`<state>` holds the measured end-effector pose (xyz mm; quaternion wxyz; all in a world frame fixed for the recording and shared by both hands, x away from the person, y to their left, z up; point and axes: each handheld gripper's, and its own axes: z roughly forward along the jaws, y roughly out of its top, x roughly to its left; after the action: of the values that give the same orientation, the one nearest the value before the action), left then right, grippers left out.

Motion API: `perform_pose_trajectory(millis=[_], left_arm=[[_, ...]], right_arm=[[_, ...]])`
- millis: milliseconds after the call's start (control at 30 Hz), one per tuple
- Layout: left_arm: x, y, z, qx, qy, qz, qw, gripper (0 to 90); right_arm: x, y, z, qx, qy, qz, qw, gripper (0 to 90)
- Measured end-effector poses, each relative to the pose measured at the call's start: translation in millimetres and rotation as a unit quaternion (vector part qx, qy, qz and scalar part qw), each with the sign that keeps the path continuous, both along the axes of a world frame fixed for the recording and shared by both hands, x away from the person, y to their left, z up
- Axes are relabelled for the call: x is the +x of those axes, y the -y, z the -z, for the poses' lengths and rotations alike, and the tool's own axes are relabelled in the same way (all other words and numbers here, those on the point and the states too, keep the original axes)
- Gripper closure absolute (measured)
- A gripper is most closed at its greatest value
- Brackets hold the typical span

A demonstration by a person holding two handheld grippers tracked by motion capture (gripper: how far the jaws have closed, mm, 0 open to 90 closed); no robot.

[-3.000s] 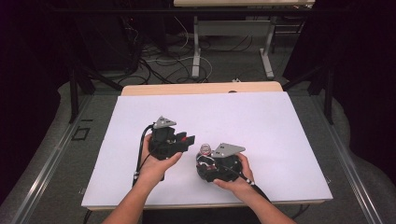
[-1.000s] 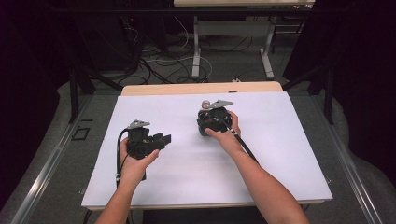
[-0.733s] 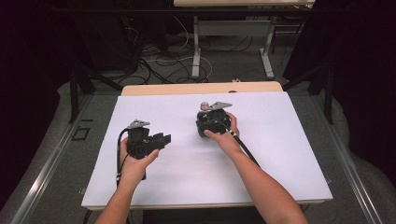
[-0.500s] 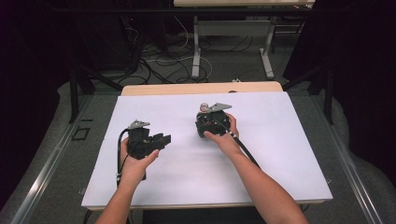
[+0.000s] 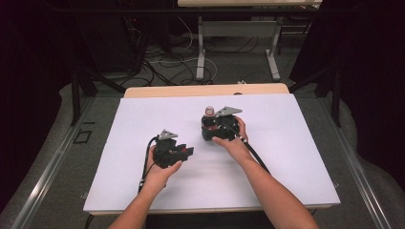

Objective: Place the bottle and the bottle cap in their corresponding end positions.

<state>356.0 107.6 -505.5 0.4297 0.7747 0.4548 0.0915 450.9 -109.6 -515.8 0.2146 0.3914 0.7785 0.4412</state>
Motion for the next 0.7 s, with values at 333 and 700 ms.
perform_pose_trajectory(millis=[333, 700], left_arm=[[6.6, 43.5, 29.2, 0.011, 0.003, 0.048, 0.9988, 61.8], [5.8, 63.8, 45.5, 0.024, -0.015, 0.075, 0.9967, 61.8]], right_arm=[[-16.0, 29.5, 2.7, 0.025, -0.003, 0.017, 0.9995, 14.7], [-37.9, 58.9, 8.7, 0.026, -0.002, 0.037, 0.9990, 8.7]])
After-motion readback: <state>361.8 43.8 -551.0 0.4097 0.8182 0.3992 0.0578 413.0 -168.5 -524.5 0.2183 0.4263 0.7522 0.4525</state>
